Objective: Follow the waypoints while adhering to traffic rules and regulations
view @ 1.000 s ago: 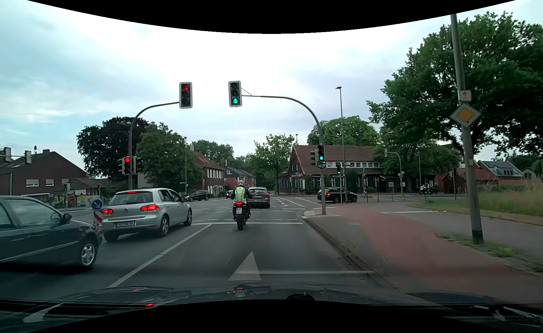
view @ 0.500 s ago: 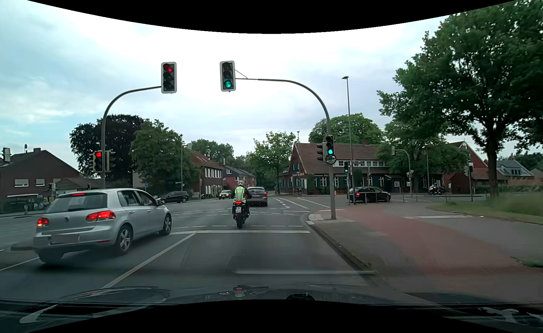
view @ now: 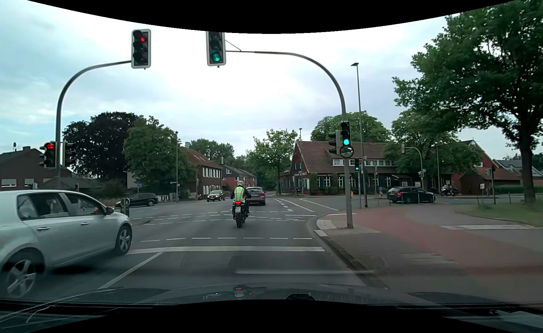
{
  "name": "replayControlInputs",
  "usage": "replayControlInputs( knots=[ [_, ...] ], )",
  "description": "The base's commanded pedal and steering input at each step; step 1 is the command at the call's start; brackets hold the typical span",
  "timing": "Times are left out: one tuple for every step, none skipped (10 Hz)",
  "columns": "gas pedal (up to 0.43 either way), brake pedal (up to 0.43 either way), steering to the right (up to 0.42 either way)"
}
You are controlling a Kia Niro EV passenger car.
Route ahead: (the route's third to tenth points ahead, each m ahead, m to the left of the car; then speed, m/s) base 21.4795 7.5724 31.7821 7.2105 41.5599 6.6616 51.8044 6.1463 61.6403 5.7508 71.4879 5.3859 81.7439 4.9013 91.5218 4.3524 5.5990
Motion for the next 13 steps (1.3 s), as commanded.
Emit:
replayControlInputs(
  knots=[
    [0.22, 0.0, -0.013],
    [0.22, 0.0, -0.014],
    [0.22, 0.0, -0.014],
    [0.22, 0.0, -0.015],
    [0.22, 0.0, -0.017],
    [0.22, 0.0, -0.019],
    [0.209, 0.0, -0.023],
    [0.189, 0.0, -0.025],
    [0.177, 0.0, -0.026],
    [0.169, 0.0, -0.025],
    [0.15, 0.0, -0.025],
    [0.138, 0.0, -0.025],
    [0.138, 0.0, -0.025]
  ],
)
